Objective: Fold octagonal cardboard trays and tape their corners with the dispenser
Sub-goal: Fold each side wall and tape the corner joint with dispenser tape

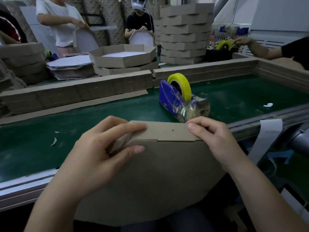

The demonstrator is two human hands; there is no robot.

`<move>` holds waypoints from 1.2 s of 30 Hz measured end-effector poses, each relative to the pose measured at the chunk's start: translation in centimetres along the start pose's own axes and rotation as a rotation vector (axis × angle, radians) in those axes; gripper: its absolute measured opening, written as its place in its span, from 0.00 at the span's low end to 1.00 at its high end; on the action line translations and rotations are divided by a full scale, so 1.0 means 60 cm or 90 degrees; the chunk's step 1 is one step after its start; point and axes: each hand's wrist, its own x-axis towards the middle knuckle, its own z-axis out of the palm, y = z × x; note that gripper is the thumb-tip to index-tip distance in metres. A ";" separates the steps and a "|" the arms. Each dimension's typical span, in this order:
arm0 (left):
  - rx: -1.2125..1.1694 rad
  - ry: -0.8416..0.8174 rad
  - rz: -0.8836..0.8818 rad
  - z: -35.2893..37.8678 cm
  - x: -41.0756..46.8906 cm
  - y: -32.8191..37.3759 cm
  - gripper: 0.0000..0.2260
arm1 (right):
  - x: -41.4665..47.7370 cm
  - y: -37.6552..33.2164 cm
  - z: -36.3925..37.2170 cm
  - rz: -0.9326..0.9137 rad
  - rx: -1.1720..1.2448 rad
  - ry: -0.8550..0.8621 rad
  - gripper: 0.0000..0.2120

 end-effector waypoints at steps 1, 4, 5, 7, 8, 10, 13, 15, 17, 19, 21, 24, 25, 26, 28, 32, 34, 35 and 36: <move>-0.001 -0.014 -0.004 -0.001 -0.001 -0.002 0.18 | 0.001 0.000 0.004 -0.010 -0.018 -0.007 0.07; 0.075 -0.060 0.002 -0.003 0.010 0.005 0.19 | 0.002 -0.001 0.019 -0.022 -0.027 -0.009 0.06; 0.144 -0.076 0.028 -0.002 0.018 0.012 0.19 | 0.003 -0.003 0.027 -0.025 -0.026 -0.013 0.06; 0.255 -0.116 0.099 0.007 0.033 0.026 0.19 | 0.005 -0.009 0.037 -0.025 -0.035 -0.032 0.08; 0.280 -0.133 0.116 0.010 0.037 0.031 0.19 | 0.007 -0.013 0.039 -0.019 -0.032 -0.047 0.09; 0.286 -0.148 0.104 0.011 0.040 0.035 0.19 | 0.013 -0.018 0.035 0.030 0.031 -0.084 0.08; 0.261 -0.145 0.072 0.010 0.035 0.031 0.19 | 0.020 -0.021 0.025 0.107 0.130 -0.121 0.13; 0.237 -0.134 0.058 0.011 0.035 0.029 0.19 | 0.022 -0.020 0.028 0.101 0.133 -0.114 0.13; 0.223 -0.120 0.041 0.011 0.035 0.027 0.19 | 0.022 -0.018 0.036 0.075 0.097 -0.093 0.13; 0.213 -0.117 0.032 0.010 0.034 0.026 0.19 | 0.024 -0.016 0.042 0.050 0.048 -0.077 0.13; 0.220 -0.121 0.043 0.010 0.034 0.024 0.18 | 0.026 -0.016 0.044 0.044 0.031 -0.069 0.12; 0.257 -0.125 0.075 0.013 0.035 0.018 0.18 | 0.029 -0.012 0.045 0.041 -0.018 -0.084 0.13; 0.267 -0.124 0.082 0.014 0.035 0.016 0.18 | 0.031 -0.011 0.045 0.037 -0.044 -0.100 0.13; 0.272 -0.122 0.086 0.015 0.035 0.014 0.18 | 0.033 -0.009 0.043 0.020 -0.075 -0.112 0.13; 0.273 -0.117 0.085 0.015 0.036 0.011 0.18 | 0.047 -0.005 0.029 -0.048 -0.135 -0.068 0.13; 0.264 -0.106 0.083 0.017 0.036 0.010 0.18 | 0.120 0.009 -0.037 -0.053 -0.247 0.242 0.08; 0.258 -0.103 0.087 0.019 0.036 0.011 0.18 | 0.162 0.017 -0.066 0.111 -0.317 0.217 0.12; 0.256 -0.103 0.088 0.020 0.035 0.011 0.18 | 0.175 0.023 -0.072 0.185 -0.299 0.164 0.14; 0.256 -0.102 0.087 0.021 0.035 0.012 0.18 | 0.182 0.026 -0.075 0.239 -0.253 0.114 0.14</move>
